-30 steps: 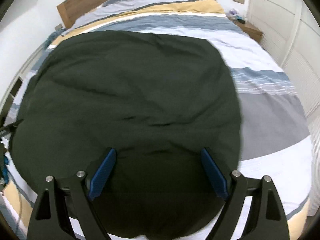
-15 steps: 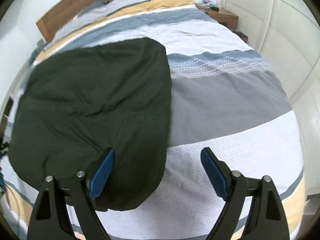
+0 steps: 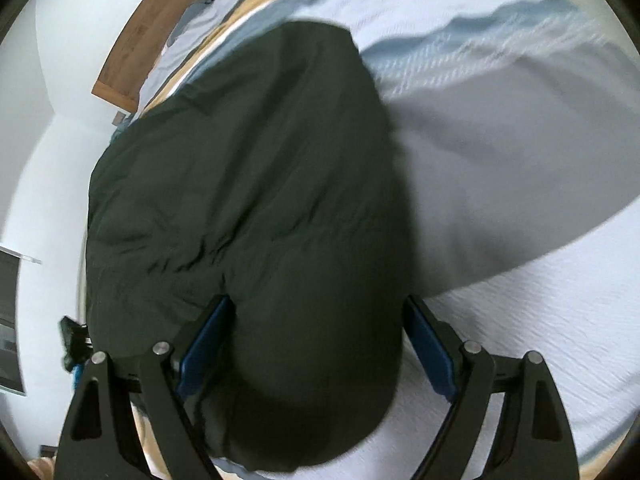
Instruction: Fold large clothes
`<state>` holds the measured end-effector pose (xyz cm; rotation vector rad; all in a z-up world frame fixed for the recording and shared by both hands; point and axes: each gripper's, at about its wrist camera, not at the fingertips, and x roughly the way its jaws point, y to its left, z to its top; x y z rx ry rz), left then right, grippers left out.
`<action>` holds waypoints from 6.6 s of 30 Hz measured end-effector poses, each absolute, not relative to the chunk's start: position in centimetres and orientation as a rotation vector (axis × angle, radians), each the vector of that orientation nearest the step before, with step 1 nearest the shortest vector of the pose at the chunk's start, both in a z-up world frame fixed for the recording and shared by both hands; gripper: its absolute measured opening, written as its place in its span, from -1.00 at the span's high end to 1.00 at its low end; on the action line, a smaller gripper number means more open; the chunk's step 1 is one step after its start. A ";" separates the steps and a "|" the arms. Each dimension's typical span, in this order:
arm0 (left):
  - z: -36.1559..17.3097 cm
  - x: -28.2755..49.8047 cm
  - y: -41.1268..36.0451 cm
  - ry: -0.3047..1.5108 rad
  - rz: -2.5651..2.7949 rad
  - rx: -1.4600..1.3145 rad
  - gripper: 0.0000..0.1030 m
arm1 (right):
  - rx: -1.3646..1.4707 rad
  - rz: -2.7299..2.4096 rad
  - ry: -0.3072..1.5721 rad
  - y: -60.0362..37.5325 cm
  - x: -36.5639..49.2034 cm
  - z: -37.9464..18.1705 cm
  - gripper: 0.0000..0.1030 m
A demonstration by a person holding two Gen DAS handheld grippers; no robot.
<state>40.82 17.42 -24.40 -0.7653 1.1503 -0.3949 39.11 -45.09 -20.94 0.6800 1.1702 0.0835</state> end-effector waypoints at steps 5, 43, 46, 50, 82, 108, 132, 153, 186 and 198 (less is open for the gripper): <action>-27.8 43.8 14.5 1.195 -0.546 -0.813 -0.99 | 0.777 0.175 1.195 -45.3 40.9 -24.7 -1.00; -19.3 41.2 7.4 1.013 -0.611 -0.935 0.60 | 0.834 0.429 1.026 -35.6 45.7 -21.8 0.47; -17.6 41.6 7.3 0.982 -0.630 -0.943 0.61 | 0.820 0.455 0.976 -34.4 44.3 -20.2 0.50; -14.8 42.1 7.6 0.912 -0.656 -0.950 0.63 | 0.806 0.503 0.911 -34.7 43.6 -16.6 0.52; -17.4 44.7 6.1 1.095 -0.386 -0.663 -0.53 | 0.655 0.254 1.055 -37.9 36.1 -18.8 -0.27; -15.3 29.6 7.5 0.918 -0.251 -0.298 -0.84 | 0.186 0.089 0.875 -21.5 28.0 -10.5 -0.57; -17.0 44.9 -0.2 0.950 -0.135 -0.060 -0.99 | 0.044 0.043 0.946 -20.6 44.4 -15.3 -0.80; -15.5 43.5 2.4 0.957 -0.044 -0.015 -0.99 | 0.121 -0.271 0.970 -33.7 43.0 -14.3 -0.80; -14.9 29.6 2.0 0.925 -0.022 -0.036 -0.99 | 0.024 0.065 0.868 -17.8 31.5 -11.6 -0.80; -16.8 29.4 1.2 0.906 -0.034 0.009 -0.99 | 0.018 0.062 0.906 -18.5 31.8 -14.7 -0.80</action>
